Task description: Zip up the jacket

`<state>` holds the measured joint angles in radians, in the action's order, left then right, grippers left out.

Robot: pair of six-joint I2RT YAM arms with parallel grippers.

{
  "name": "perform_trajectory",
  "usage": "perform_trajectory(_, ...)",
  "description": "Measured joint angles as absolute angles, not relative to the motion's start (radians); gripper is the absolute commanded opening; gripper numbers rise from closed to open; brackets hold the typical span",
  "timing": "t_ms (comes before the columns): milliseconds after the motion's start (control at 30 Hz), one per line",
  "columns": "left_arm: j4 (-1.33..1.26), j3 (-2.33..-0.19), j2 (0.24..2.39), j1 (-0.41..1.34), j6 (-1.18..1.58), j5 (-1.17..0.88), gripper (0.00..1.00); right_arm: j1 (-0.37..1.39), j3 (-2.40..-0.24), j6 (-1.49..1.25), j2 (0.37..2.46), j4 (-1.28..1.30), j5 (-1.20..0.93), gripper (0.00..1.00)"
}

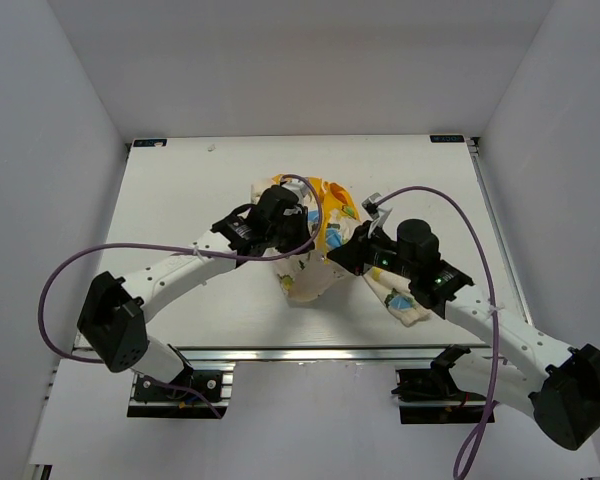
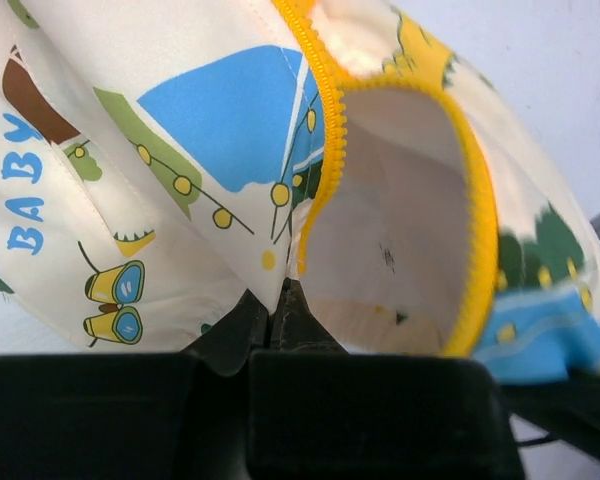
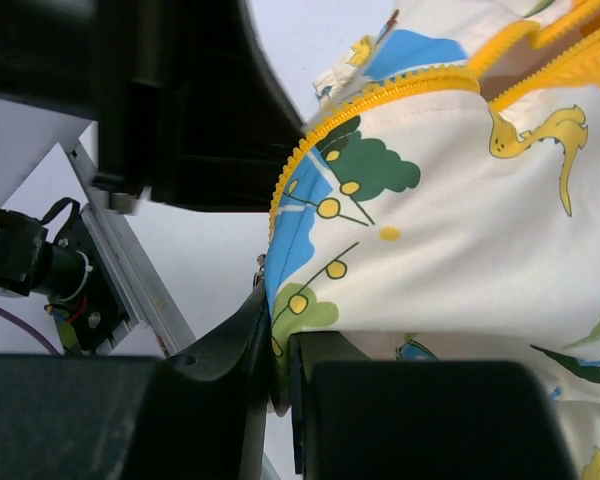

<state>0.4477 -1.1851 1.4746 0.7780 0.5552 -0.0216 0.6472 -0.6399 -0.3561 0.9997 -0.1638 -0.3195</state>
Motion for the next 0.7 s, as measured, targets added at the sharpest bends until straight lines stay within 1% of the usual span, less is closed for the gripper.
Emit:
perform_trajectory(100,0.442,-1.229,1.536,0.778,0.553,-0.017,0.00,0.647,-0.640,-0.355,1.003,-0.175,-0.333,0.00)
perform_trajectory(200,0.417,-1.241,1.583,0.776,0.546,-0.063,0.00,0.647,-0.640,-0.356,1.026,-0.194,-0.339,0.00)
perform_trajectory(333,0.411,-1.242,1.604,0.775,0.532,-0.124,0.00,0.646,-0.641,-0.361,1.084,-0.199,-0.278,0.00)
perform_trajectory(567,0.453,-1.238,1.544,0.773,0.497,-0.198,0.00,0.639,-0.658,-0.369,1.184,-0.170,-0.128,0.00)
perform_trajectory(700,0.448,-1.224,1.473,0.773,0.494,-0.261,0.00,0.637,-0.662,-0.386,1.198,-0.194,-0.107,0.00)
